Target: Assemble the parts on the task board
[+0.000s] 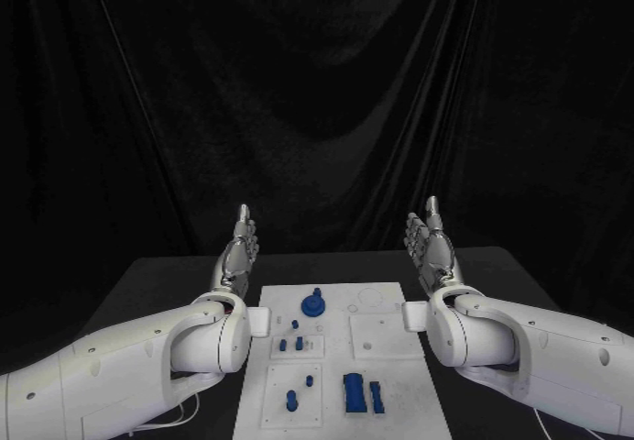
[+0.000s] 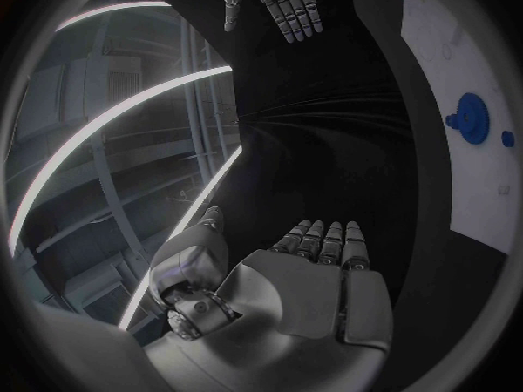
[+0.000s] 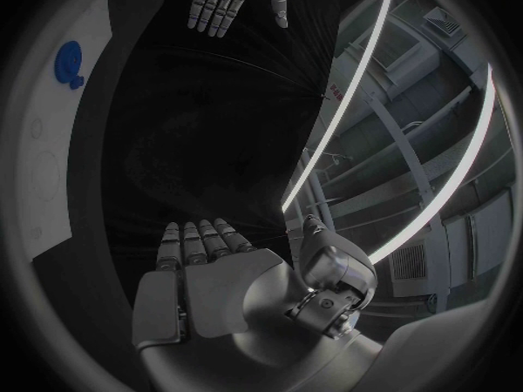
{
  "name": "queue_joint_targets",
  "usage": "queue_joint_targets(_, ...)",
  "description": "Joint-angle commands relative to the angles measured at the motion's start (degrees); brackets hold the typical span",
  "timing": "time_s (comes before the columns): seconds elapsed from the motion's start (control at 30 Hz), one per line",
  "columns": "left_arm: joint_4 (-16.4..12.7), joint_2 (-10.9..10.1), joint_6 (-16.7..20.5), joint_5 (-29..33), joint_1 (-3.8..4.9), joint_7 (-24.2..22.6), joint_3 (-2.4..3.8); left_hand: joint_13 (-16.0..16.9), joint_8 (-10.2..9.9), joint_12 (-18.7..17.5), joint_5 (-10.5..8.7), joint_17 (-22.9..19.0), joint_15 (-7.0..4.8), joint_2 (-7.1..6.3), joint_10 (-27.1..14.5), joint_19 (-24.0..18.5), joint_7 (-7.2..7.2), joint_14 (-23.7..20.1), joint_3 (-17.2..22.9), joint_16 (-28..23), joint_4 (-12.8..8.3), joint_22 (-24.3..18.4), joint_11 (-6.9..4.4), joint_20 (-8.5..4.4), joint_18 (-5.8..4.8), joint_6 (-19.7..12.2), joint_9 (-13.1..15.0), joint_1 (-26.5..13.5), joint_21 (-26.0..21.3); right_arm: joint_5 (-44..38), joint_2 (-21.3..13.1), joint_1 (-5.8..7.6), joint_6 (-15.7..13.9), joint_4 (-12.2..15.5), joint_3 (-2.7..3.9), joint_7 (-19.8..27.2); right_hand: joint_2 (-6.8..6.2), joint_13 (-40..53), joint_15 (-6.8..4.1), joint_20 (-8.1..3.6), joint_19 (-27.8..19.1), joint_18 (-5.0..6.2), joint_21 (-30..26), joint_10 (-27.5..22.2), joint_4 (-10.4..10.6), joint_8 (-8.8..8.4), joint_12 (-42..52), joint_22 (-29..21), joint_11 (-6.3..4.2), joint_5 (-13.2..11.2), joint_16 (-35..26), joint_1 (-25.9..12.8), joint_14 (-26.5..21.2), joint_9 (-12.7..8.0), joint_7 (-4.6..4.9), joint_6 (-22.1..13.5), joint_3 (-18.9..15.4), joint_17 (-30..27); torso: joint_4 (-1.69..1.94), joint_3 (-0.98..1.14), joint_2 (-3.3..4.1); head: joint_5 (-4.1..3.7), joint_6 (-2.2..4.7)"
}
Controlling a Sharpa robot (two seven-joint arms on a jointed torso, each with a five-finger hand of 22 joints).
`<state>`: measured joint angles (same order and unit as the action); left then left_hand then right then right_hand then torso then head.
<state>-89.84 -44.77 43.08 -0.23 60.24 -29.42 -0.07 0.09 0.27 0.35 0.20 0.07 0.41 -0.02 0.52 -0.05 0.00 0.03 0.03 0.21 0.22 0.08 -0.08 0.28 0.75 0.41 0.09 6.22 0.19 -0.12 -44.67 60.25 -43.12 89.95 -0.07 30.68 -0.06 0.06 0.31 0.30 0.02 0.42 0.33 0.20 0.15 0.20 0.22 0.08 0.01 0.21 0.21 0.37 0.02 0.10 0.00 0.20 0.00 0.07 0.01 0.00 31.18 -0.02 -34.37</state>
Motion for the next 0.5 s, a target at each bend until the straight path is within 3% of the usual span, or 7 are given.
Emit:
queue_joint_targets(0.03,-0.1,0.1,1.0,0.2,-0.08,-0.4,0.07,-0.1,-0.3,-0.4,-0.2,-0.1,-0.41,0.02,-0.5,0.0,0.0,0.0,0.0,-0.2,-0.2,-0.1,0.08,-0.28,-0.75,-0.4,-0.1,-6.2,-0.2,0.1,0.0,-0.09,-1.0,0.0,0.07,-0.9,0.06,-0.1,-0.31,-0.3,0.0,-0.42,-0.3,-0.2,-0.2,-0.2,-0.2,-0.1,-0.01,-0.2,-0.2,-0.4,0.0,-0.1,0.0,-0.2,0.0,-0.1,-0.01,0.0,0.0,0.02,-0.01)
queue_joint_targets(0.5,-0.1,0.1,1.0,0.2,-0.08,-0.4,0.07,-0.1,-0.3,-0.4,-0.2,-0.1,-0.41,0.02,-0.5,0.0,0.0,0.0,0.0,-0.2,-0.2,-0.1,0.08,-0.28,-0.75,-0.4,-0.1,-6.2,-0.2,0.1,0.0,-0.09,-1.0,0.0,0.07,-0.9,0.06,-0.1,-0.31,-0.3,0.0,-0.42,-0.3,-0.2,-0.2,-0.2,-0.2,-0.1,-0.01,-0.2,-0.2,-0.4,0.0,-0.1,0.0,-0.2,0.0,-0.1,-0.01,0.0,0.0,0.02,-0.01)
